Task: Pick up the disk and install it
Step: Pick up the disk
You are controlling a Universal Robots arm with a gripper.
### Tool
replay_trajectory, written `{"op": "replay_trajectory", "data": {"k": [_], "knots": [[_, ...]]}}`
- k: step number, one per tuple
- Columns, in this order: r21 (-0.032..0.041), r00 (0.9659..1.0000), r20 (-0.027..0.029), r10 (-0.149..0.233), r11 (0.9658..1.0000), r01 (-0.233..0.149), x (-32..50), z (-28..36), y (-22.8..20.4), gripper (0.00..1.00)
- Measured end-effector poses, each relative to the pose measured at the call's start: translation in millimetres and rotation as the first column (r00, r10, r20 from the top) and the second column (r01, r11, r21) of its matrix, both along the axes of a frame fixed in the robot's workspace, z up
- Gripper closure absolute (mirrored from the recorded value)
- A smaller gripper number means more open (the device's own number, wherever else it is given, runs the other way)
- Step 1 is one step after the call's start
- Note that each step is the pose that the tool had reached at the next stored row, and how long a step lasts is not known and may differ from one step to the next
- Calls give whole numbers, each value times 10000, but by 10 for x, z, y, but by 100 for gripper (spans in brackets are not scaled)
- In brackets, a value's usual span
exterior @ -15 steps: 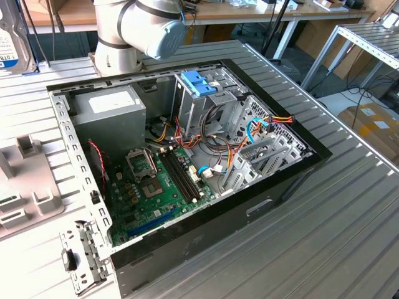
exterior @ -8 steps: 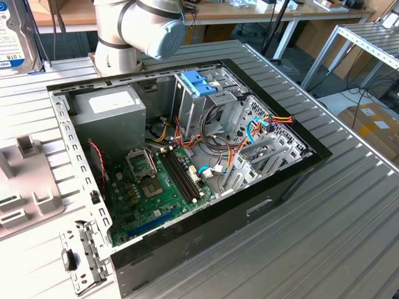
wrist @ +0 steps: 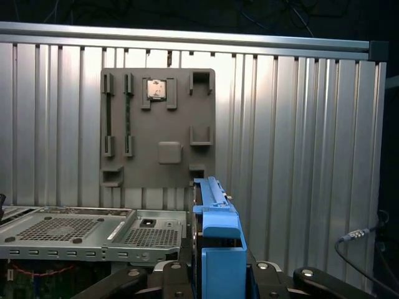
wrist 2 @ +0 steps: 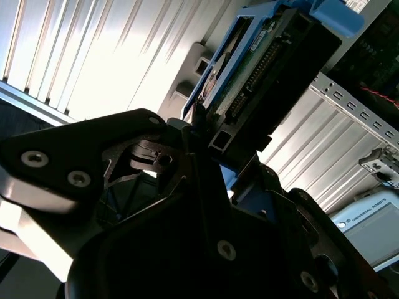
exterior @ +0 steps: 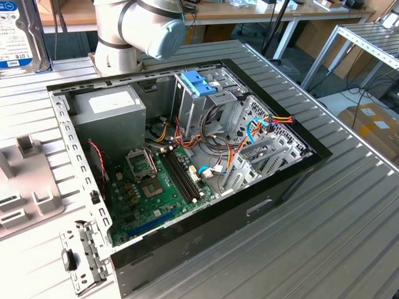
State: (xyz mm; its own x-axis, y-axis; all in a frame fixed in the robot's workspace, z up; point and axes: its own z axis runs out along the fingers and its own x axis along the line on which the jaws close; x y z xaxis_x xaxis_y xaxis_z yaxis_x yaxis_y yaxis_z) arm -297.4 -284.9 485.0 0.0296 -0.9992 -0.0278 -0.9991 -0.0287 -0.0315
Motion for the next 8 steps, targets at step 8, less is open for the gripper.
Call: {"op": "replay_trajectory", "data": {"k": [8], "knots": [[-6,10000,0,-1,10000,1,117,0,0,63]]}}
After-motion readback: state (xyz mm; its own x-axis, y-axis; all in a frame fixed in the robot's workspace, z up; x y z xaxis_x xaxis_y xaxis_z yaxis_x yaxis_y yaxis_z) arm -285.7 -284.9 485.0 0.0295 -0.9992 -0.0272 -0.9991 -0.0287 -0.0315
